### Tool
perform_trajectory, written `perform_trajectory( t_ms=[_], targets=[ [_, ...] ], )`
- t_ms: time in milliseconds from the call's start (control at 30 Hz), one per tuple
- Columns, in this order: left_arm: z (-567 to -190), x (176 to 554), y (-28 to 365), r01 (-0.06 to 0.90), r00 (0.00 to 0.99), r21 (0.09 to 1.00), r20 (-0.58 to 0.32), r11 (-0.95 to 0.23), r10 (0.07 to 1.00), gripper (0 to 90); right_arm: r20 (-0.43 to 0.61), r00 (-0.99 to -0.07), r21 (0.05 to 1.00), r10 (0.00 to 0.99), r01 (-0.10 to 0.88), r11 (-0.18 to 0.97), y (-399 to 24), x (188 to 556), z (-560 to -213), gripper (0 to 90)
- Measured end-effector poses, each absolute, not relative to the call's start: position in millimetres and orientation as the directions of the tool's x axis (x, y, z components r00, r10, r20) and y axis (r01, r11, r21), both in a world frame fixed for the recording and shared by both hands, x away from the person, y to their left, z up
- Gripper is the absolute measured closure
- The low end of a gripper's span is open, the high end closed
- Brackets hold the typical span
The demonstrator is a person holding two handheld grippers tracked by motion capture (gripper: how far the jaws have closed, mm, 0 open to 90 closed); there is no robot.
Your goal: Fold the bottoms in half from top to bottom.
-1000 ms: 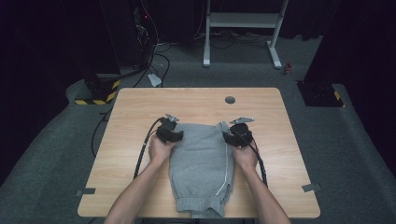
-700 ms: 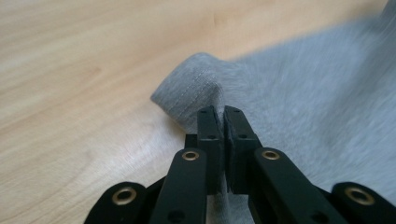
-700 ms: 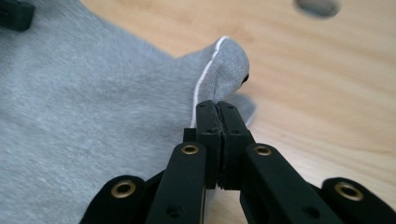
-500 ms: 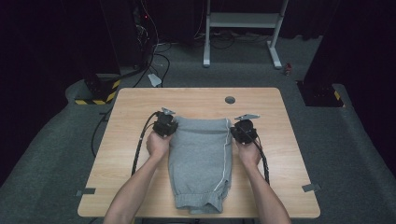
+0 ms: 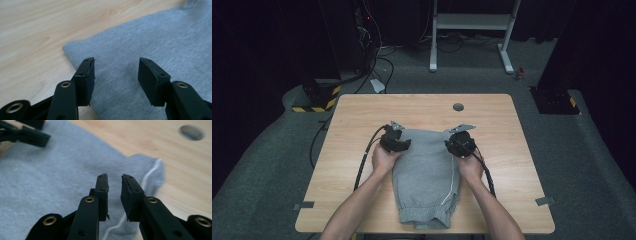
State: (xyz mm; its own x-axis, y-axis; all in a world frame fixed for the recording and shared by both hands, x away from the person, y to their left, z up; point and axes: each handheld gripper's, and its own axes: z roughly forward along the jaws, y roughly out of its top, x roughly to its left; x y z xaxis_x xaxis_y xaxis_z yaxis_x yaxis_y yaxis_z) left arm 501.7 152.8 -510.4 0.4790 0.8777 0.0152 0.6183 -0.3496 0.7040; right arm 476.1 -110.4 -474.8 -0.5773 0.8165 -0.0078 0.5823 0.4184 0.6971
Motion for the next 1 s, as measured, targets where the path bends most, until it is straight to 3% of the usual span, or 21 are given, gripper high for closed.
perform_trajectory(
  t_ms=[100,200,300,367,500,700,800,933,1000],
  targets=[
    [-516,505,155,0.626,0.477,0.696,0.015,-0.352,0.879,46.7,0.016,-0.549,0.660,0.836,0.634,0.404,-115,489,-493,76.4],
    [-516,511,160,0.643,0.464,0.688,0.000,-0.337,0.886,40.6,0.119,-0.489,0.655,0.864,0.693,0.302,-131,500,-509,78.2],
    [-515,515,161,0.652,0.462,0.675,0.006,-0.345,0.887,36.6,0.069,-0.461,0.665,0.885,0.682,0.304,-136,506,-510,75.8],
    [-512,513,161,0.653,0.463,0.671,0.012,-0.350,0.886,36.6,0.076,-0.450,0.673,0.890,0.682,0.287,-136,505,-507,69.4],
    [-502,488,164,0.631,0.495,0.687,0.002,-0.361,0.869,36.6,0.040,-0.505,0.720,0.862,0.613,0.326,-129,486,-496,65.5],
    [-498,448,161,0.640,0.538,0.692,-0.094,-0.334,0.838,36.4,0.077,-0.557,0.700,0.827,0.621,0.353,-131,458,-494,60.9],
    [-498,432,150,0.620,0.580,0.676,-0.052,-0.399,0.813,35.7,0.114,-0.558,0.701,0.822,0.632,0.331,-141,441,-493,60.9],
    [-504,416,143,0.617,0.596,0.678,-0.072,-0.399,0.800,36.6,0.073,-0.585,0.699,0.807,0.608,0.377,-144,423,-493,60.8],
    [-505,410,143,0.609,0.613,0.675,-0.066,-0.417,0.788,36.6,0.100,-0.585,0.698,0.804,0.617,0.362,-146,414,-495,60.8]
  ],
)
